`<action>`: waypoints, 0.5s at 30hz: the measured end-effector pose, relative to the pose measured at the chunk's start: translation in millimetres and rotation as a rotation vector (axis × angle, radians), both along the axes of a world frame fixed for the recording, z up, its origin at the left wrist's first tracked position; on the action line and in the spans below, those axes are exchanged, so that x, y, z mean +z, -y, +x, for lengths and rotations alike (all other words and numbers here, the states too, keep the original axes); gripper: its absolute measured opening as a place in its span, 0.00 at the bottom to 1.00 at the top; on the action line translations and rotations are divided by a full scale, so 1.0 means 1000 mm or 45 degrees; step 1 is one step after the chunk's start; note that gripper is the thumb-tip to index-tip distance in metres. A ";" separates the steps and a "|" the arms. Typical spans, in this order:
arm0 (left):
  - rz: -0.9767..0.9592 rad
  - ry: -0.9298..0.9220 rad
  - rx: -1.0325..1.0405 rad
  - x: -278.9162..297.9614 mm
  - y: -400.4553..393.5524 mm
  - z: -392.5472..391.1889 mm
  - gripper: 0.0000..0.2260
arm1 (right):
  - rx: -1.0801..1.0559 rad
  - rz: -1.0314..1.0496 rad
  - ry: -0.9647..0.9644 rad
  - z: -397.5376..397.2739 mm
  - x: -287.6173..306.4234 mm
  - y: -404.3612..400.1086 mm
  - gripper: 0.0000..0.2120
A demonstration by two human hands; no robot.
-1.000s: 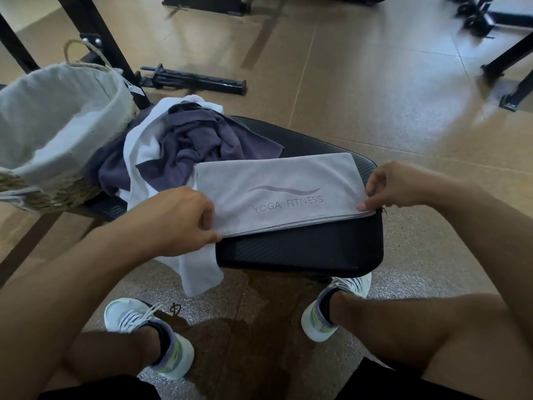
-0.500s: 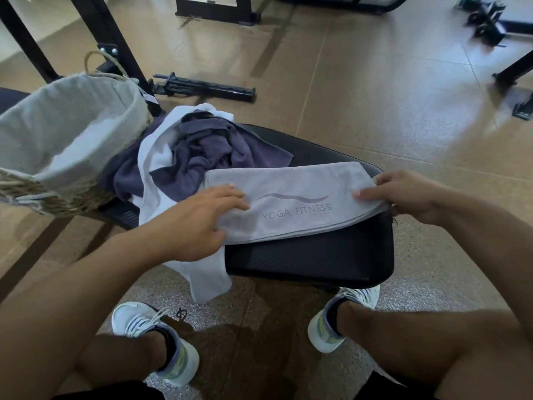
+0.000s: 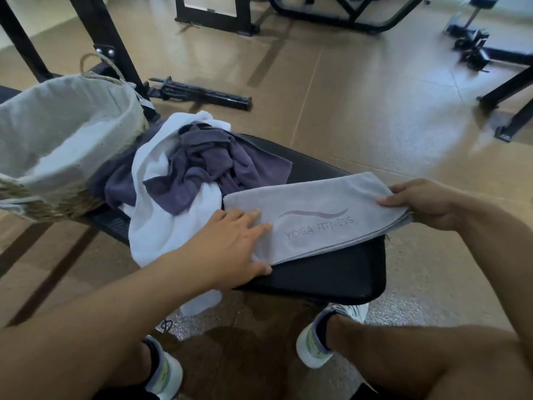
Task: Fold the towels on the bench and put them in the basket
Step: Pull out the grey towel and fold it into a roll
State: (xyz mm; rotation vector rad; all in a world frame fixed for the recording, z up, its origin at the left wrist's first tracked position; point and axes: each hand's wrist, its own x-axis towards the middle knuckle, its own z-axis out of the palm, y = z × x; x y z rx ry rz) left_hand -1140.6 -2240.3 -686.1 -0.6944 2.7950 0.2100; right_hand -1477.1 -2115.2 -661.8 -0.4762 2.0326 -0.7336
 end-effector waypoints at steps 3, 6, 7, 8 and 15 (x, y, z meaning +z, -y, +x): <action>0.041 -0.348 0.044 -0.001 -0.009 -0.017 0.25 | -0.003 -0.086 -0.005 0.004 0.005 0.006 0.10; 0.079 -0.366 0.069 -0.014 -0.012 -0.031 0.29 | 0.015 -0.227 0.021 0.014 0.018 0.011 0.11; 0.071 -0.282 0.080 -0.021 -0.011 -0.034 0.32 | 0.034 -0.291 0.019 0.020 0.023 0.012 0.12; 0.064 -0.200 0.091 -0.027 -0.009 -0.035 0.35 | 0.049 -0.360 0.019 0.026 0.028 0.012 0.14; 0.140 -0.136 0.090 -0.041 0.017 -0.038 0.48 | 0.264 -0.600 0.149 0.075 0.054 0.016 0.21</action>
